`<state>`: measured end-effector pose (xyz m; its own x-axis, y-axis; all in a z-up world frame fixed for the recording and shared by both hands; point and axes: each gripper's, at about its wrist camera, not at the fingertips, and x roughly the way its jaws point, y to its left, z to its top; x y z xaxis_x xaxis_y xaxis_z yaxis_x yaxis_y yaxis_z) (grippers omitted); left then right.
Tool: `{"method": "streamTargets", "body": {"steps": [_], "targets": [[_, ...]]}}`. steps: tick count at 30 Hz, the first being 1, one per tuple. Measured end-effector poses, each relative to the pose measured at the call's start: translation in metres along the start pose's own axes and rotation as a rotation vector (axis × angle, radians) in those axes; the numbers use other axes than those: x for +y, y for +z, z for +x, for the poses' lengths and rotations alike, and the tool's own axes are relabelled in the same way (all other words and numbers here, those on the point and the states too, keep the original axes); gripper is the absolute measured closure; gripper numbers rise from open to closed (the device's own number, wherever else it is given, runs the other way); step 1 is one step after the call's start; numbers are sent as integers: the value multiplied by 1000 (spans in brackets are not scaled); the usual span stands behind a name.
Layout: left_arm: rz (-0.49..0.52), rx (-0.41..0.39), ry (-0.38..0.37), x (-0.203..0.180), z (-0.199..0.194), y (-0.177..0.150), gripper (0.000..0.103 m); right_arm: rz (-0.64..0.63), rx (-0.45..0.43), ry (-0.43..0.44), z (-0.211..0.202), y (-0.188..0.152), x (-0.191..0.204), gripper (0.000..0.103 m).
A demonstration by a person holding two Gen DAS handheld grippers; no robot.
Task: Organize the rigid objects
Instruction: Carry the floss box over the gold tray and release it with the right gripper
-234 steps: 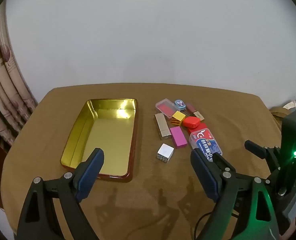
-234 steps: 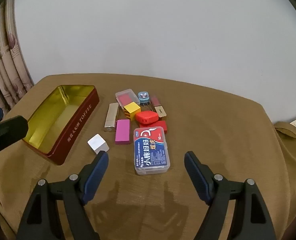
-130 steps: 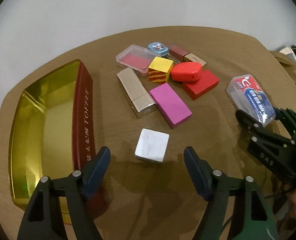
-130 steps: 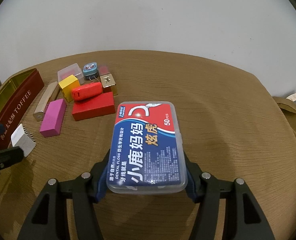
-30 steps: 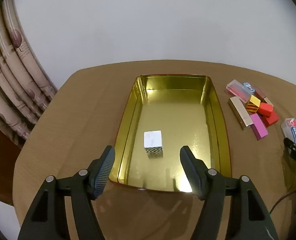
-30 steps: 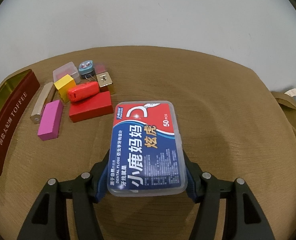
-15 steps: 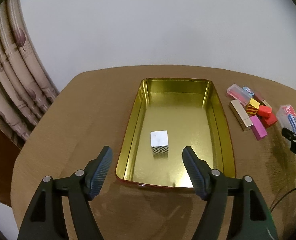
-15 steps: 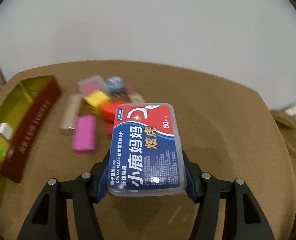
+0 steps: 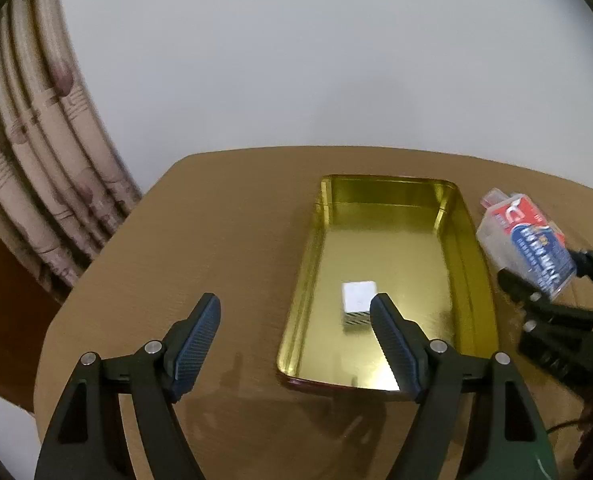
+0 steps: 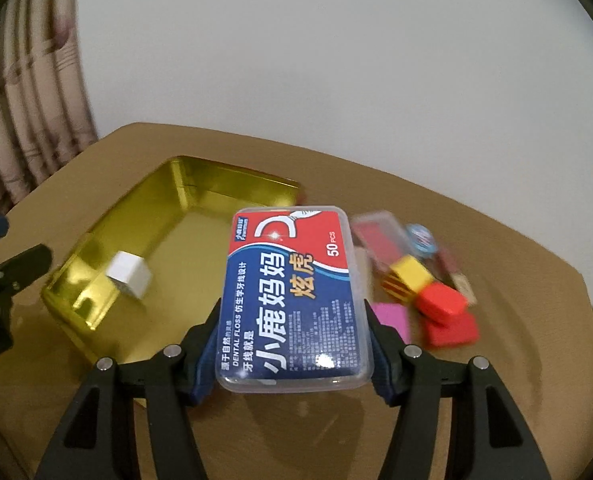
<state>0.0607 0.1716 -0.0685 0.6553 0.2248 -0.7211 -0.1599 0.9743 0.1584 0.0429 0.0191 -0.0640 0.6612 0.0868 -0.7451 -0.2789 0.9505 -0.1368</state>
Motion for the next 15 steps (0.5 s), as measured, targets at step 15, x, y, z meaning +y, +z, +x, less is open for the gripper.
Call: {"method": "streamTargets", "body": {"steps": [15], "targets": [[-111,8,37,36,8,10,27,-128,75,56,40,14,68,41]]}}
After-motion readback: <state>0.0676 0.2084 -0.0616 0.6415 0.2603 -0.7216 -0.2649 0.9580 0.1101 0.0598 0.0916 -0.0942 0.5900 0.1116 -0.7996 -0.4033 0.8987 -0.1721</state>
